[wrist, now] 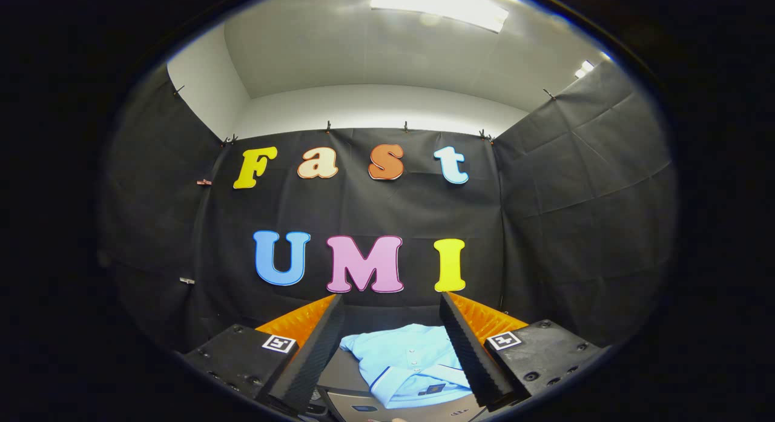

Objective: Put the clothes into the washing machine and then close the washing machine lid.

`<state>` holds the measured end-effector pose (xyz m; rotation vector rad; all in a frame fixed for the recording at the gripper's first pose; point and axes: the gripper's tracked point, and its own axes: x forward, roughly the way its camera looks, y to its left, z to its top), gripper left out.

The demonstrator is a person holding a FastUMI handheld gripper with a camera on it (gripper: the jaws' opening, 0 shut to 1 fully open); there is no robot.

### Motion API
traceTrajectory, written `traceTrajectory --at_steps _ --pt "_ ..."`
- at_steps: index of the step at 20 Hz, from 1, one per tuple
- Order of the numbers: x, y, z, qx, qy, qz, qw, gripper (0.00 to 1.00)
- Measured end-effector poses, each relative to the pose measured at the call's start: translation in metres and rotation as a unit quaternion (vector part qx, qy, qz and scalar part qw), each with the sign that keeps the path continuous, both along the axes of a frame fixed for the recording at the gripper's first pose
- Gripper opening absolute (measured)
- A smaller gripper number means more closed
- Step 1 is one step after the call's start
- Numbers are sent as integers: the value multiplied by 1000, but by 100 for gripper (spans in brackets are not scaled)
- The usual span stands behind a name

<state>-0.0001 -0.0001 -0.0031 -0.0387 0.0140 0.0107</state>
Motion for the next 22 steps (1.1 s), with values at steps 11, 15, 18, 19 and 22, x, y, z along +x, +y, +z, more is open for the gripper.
traceTrajectory --at_steps 11,15,18,19,22 --pt "9 2 -8 -11 11 3 1000 97" --pt "29 -6 -8 3 19 6 1000 98" --pt "54 -17 -8 5 26 2 1000 98" --pt "64 -20 -8 5 27 -1 1000 98" --pt "98 -38 -13 4 40 -21 999 98"
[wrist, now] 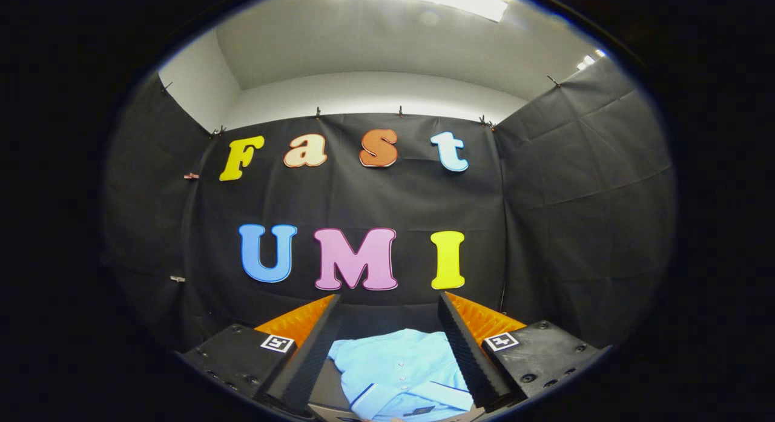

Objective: Put the clothes into the washing machine and then close the washing machine lid.

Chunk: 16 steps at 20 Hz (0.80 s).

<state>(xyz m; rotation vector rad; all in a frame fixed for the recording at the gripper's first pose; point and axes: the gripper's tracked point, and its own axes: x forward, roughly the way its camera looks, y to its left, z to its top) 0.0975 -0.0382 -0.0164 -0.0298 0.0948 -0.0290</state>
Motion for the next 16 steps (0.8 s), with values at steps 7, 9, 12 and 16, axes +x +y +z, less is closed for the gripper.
traceTrajectory --at_steps 7,9,12,16 --pt "69 -17 -45 -4 71 -15 997 98" --pt "85 -20 -63 -3 97 -16 995 98" --pt "108 -19 -93 8 138 -15 990 98" --pt "134 -25 -137 10 184 -20 983 98"
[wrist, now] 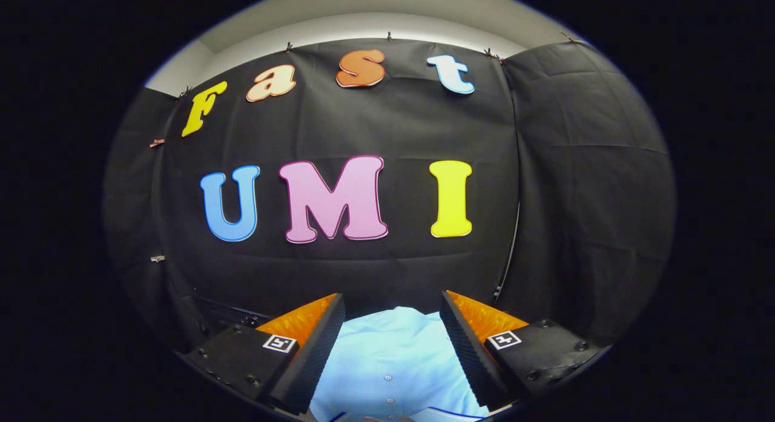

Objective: Put the clothes into the washing machine and then close the washing machine lid.

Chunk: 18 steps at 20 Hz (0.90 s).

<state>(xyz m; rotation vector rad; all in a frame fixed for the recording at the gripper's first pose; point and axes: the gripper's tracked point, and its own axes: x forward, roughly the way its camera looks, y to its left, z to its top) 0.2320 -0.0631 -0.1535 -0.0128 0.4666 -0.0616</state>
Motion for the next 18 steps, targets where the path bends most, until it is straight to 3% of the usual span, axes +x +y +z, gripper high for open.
traceTrajectory --at_steps 6,18 --pt "12 -13 -70 -1 93 -13 996 99" --pt "-7 -8 -142 -23 208 11 978 99"
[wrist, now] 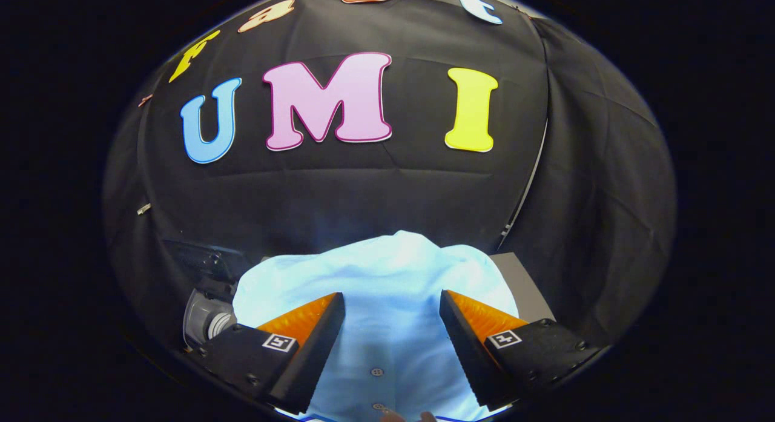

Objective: Put the clothes into the washing machine and then close the washing machine lid.

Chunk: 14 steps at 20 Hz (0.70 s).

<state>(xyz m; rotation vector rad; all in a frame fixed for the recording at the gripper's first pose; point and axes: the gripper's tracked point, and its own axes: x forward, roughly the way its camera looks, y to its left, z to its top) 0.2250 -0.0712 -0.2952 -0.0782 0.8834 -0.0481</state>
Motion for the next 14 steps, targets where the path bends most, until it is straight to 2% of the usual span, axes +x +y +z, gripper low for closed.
traceTrajectory --at_steps 3,5,9,13,14 --pt "-11 -4 -16 -8 41 -7 999 99" --pt "-9 -5 -17 -5 40 -14 999 99" --pt "-12 -7 -25 20 70 -52 996 99" --pt "-13 -1 -29 -2 89 -14 996 99" --pt "-14 3 -32 6 98 -7 995 96"
